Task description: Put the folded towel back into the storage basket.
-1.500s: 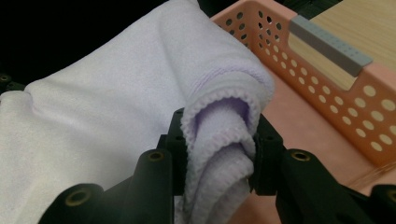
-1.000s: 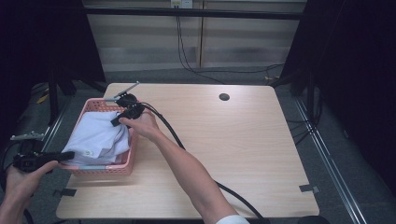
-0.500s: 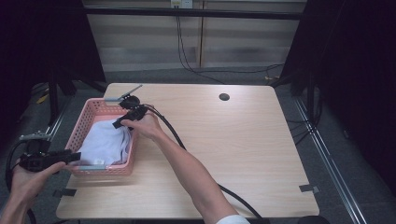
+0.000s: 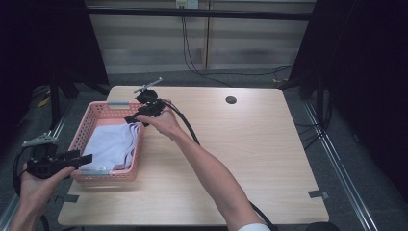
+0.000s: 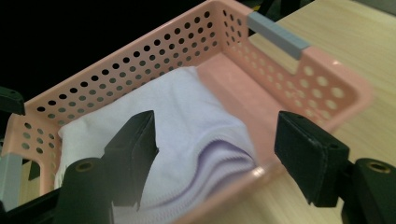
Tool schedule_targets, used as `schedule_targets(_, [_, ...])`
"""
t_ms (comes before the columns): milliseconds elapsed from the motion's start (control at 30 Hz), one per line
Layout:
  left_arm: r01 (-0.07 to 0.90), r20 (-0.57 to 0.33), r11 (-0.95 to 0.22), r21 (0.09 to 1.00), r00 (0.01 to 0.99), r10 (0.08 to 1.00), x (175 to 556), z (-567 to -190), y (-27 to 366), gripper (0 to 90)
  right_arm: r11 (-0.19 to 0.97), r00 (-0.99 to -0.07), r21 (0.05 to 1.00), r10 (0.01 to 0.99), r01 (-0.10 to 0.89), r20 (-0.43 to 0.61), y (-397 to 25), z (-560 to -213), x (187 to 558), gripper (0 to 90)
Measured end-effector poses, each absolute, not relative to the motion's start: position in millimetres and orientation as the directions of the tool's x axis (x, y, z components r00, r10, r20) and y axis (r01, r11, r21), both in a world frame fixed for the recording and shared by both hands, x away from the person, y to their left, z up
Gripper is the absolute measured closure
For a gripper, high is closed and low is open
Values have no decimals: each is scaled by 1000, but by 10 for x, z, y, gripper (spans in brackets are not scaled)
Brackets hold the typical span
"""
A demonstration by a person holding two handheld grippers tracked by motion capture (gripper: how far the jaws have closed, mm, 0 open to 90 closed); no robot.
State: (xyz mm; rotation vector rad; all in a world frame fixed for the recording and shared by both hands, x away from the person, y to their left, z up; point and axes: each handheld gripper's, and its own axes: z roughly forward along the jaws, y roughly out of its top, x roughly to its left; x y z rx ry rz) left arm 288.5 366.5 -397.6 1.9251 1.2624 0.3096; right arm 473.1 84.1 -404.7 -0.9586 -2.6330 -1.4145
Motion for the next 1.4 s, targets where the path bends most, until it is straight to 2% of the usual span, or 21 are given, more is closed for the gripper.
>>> schedule_targets(200, [621, -187, -212, 754, 513, 838, 2791, -3877, 3350, 397, 395, -810, 764, 517, 511, 275, 480, -4002, 4646, 295])
schedule_targets(400, [605, -205, -197, 772, 530, 823, 2753, -3856, 3050, 463, 378, -823, 788, 500, 486, 268, 155, -3930, 4493, 302])
schedule_targets(767, [565, -206, -245, 788, 616, 760, 2703, -3987, 2493, 426, 372, -837, 813, 495, 448, 234, -466, -3868, 4120, 302])
schedule_targets(900, [553, -210, -234, 799, 622, 754, 2694, -4023, 2305, 381, 354, -832, 820, 500, 451, 241, -715, -3880, 3974, 302])
schedule_targets(1233, [549, -201, -289, 784, 665, 719, 2628, -4202, 1824, 302, 331, -789, 808, 563, 488, 246, -1396, -4086, 3659, 302])
schedule_targets(1400, [565, -212, -291, 772, 660, 720, 2606, -4295, 1660, 317, 303, -757, 809, 606, 504, 244, -1742, -4163, 3437, 302])
